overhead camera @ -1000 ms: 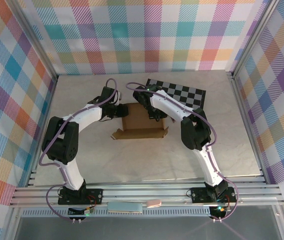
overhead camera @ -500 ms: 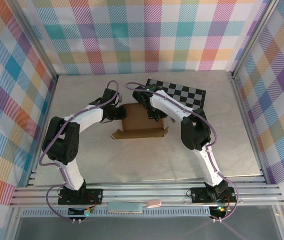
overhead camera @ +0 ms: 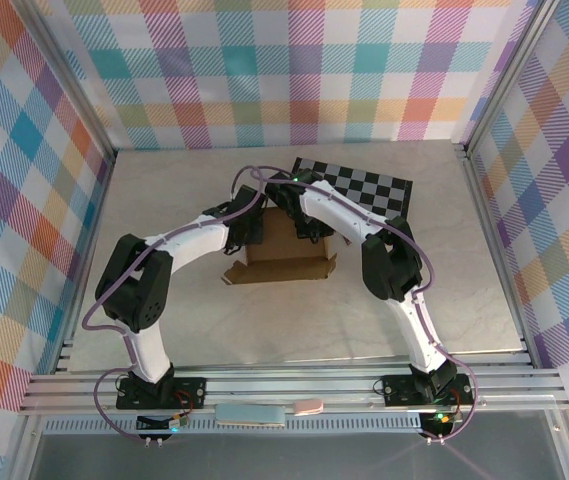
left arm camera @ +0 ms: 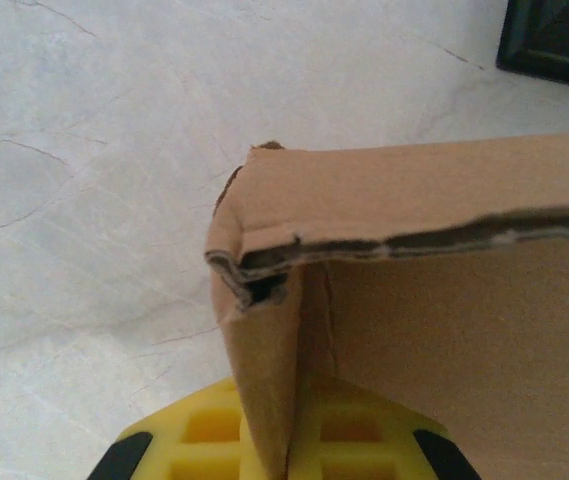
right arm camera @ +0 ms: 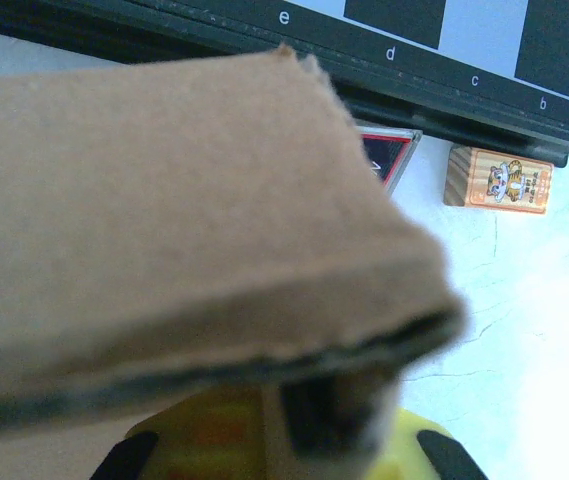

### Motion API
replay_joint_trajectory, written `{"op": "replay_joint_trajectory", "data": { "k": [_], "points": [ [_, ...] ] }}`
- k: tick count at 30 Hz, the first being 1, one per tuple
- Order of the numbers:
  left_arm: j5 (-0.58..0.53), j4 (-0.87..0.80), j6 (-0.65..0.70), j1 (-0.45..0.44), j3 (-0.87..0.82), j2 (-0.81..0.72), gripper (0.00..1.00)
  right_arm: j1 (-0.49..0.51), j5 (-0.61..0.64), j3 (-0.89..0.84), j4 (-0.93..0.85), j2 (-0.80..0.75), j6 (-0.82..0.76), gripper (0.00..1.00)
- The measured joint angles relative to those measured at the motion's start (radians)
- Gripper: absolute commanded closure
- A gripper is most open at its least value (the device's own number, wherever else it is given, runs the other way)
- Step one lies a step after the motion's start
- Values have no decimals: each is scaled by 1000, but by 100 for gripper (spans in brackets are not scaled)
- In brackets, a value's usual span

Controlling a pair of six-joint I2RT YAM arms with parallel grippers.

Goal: Fold the paper box

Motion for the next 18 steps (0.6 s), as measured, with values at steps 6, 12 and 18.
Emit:
{"op": "replay_joint_trajectory", "data": {
  "k": [6, 12, 18],
  "points": [
    [12, 10, -10, 2, -26, -2, 61, 2, 10, 0, 5, 0, 0, 100],
    [93, -40, -32, 17, -27, -45, 42, 2, 11, 0, 10, 0, 0, 100],
    [171, -149, -127, 58, 87, -156, 25, 2, -17, -3, 13, 0, 13, 100]
  ]
}}
